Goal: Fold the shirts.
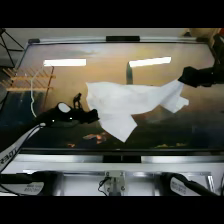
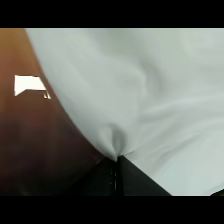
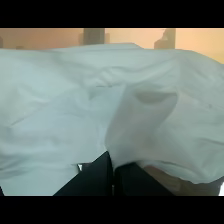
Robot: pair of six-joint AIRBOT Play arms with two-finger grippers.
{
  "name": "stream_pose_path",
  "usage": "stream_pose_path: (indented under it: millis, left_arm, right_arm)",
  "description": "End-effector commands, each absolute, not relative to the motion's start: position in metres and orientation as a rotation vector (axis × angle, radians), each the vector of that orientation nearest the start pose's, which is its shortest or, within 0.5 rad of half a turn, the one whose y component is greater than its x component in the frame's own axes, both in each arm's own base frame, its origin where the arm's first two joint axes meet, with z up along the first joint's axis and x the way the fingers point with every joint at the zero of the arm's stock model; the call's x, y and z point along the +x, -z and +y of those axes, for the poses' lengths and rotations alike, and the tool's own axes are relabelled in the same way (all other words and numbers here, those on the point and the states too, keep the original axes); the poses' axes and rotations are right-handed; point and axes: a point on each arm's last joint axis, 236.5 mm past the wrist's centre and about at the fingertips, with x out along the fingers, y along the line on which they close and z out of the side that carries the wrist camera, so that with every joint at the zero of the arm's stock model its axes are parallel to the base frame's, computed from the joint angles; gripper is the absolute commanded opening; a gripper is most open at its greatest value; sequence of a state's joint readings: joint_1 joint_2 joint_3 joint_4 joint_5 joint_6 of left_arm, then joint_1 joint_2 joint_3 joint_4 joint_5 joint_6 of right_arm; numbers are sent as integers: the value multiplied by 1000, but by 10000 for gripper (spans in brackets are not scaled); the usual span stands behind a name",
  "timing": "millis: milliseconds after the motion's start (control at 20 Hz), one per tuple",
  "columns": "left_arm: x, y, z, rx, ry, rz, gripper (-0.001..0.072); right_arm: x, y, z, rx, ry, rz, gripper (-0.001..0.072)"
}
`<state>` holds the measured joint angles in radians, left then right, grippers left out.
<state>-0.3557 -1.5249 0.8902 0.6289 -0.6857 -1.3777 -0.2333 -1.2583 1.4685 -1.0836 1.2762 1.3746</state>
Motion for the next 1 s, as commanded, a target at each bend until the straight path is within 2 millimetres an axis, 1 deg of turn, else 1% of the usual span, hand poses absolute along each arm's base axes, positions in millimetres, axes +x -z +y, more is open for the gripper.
stream_pose_path:
  millis: [0, 50, 100, 150, 200, 250, 300, 350, 400, 450, 500, 550, 600, 650, 700, 800, 850, 900, 950]
  left_arm:
    - [373, 27, -255, -444, 611, 1135, 30]
    - [389, -21, -236, -353, 622, 1010, 30]
    - [402, -83, -211, -267, 611, 861, 30]
    - [410, -152, -183, -215, 573, 704, 30]
    - [409, -236, -149, -206, 501, 514, 30]
    - [394, -316, -117, -213, 432, 332, 30]
    - [363, -398, -85, -215, 360, 136, 30]
    - [321, -466, -61, -202, 298, -36, 30]
    - [278, -515, -45, -191, 245, -167, 31]
    - [239, -550, -37, -203, 202, -268, 31]
    - [203, -571, -35, -215, 170, -336, 31]
    - [177, -580, -39, -214, 150, -364, 31]
    - [158, -578, -44, -208, 134, -359, 31]
    - [146, -572, -49, -201, 121, -342, 31]
    - [138, -565, -52, -186, 107, -321, 31]
    - [131, -557, -57, -172, 96, -294, 31]
    - [131, -554, -57, -170, 97, -283, 31]
    - [135, -550, -57, -172, 97, -264, 32]
    - [141, -542, -56, -175, 98, -225, 32]
  right_arm:
    - [422, -166, 7, 269, -241, 922, 58]
    - [420, -184, 3, 213, -233, 879, 58]
    - [417, -211, -1, 149, -224, 813, 58]
    - [413, -242, -6, 81, -210, 737, 58]
    - [405, -281, -11, 7, -187, 639, 58]
    - [394, -320, -13, -52, -163, 540, 57]
    - [377, -362, -16, -103, -122, 433, 58]
    - [357, -398, -17, -140, -89, 340, 57]
    - [332, -432, -17, -172, -55, 247, 58]
    - [308, -458, -14, -192, -34, 170, 57]
    - [283, -479, -9, -208, -20, 100, 58]
    - [262, -492, -4, -214, -12, 51, 58]
    - [241, -503, 0, -212, -8, 10, 57]
    - [225, -510, 4, -212, -4, -21, 58]
    - [211, -516, 7, -221, 3, -47, 58]
    - [192, -519, 3, -234, 39, -64, 57]
    - [190, -516, -1, -227, 59, -49, 57]
    - [190, -508, -7, -214, 76, -13, 57]
    - [195, -494, -11, -202, 85, 47, 57]
